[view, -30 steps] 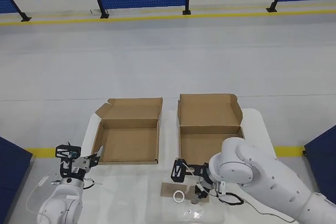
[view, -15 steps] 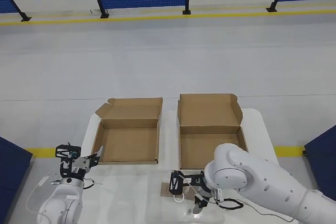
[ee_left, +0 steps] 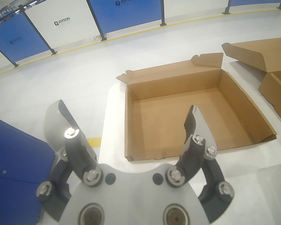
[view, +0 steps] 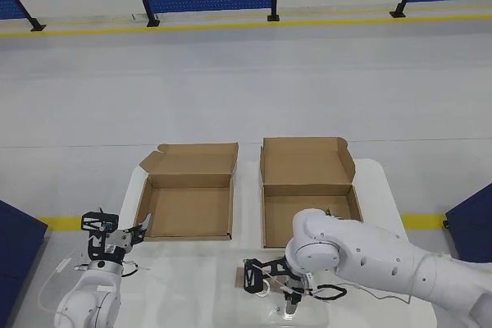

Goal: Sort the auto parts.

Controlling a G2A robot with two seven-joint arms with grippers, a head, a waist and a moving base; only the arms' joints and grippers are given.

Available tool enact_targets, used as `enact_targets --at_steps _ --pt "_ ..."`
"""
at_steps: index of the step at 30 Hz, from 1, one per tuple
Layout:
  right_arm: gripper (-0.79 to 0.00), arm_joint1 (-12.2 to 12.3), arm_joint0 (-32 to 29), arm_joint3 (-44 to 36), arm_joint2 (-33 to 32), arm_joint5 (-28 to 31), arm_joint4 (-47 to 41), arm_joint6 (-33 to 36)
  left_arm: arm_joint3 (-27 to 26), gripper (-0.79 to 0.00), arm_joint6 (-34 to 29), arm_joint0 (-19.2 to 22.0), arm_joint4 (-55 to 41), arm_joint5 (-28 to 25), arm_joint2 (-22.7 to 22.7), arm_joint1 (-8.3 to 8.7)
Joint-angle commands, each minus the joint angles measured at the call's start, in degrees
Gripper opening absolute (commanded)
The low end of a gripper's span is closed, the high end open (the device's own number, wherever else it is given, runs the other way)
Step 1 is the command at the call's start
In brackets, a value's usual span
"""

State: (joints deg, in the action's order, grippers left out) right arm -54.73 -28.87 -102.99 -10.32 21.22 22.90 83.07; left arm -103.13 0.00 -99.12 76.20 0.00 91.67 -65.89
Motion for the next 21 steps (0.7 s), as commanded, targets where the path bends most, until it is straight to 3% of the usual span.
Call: enact_targets --at_steps 1,7,21 --pt "0.0 0.02 -0.04 -0.04 -0.09 0.0 0.02 0.0 0.0 0.0 0.0 0.0 0.0 0.0 0.0 0.0" --pt "0.0 0.01 -0.38 -0.02 0.02 -0.06 0.56 -0.58 0.0 0.0 0.0 0.0 0.0 0.0 0.0 0.0" --pt "0.0 -2.08 -4.2 1.22 0.58 1.39 13.51 -1.4 0.0 0.0 0.0 0.0 0.0 0.0 0.0 0.0"
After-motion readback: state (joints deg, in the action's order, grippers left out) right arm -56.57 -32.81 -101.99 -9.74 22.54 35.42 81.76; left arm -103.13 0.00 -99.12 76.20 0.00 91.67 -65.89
